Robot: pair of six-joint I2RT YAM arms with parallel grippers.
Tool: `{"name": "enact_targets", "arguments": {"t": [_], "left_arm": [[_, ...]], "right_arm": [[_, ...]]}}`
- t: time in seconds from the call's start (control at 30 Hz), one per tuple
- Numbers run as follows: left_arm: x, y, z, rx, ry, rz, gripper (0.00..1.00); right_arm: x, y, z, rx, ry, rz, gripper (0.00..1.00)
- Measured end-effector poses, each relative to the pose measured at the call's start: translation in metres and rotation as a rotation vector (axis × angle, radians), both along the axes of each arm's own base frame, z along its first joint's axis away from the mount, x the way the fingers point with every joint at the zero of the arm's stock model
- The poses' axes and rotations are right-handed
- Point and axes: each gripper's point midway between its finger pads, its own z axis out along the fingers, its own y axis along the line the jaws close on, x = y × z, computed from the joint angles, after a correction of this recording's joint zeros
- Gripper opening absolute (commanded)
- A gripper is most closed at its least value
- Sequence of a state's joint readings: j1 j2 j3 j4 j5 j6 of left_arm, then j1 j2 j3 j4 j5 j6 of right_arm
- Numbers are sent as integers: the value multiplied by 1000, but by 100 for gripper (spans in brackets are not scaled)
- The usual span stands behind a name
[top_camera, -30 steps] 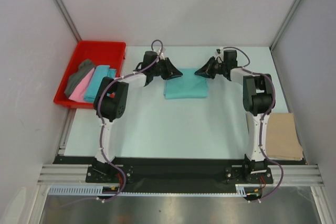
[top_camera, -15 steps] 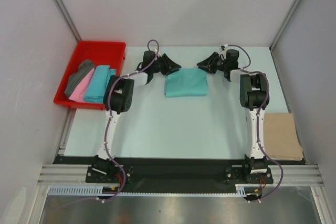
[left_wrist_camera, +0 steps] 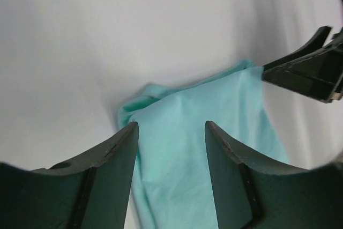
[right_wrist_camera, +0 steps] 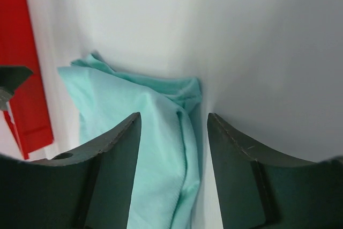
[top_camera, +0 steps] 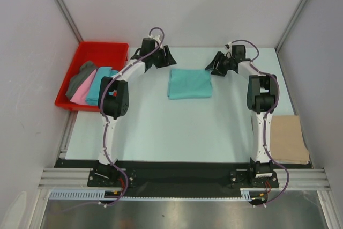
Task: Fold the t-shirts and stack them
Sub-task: Fold the tshirt
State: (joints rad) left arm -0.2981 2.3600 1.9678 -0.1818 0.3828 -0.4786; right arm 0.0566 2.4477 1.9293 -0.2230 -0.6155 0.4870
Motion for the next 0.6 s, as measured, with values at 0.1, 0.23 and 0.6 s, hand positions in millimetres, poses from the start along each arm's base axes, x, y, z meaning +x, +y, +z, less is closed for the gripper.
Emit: {"name": "enact_targets", "arguments": {"t": [0.1,0.23,0.6], "left_arm": [[-5,7,-15,56,31,1,58],[-7,10,-37,93,72,-5,56],[2,7,-72,95,131,7,0]], "right_arm": [[-6,1,-7,-33,15,19,55],[-7,2,-7,-54,16,25,49],[5,1,4,-60,-17,-10,1]]}}
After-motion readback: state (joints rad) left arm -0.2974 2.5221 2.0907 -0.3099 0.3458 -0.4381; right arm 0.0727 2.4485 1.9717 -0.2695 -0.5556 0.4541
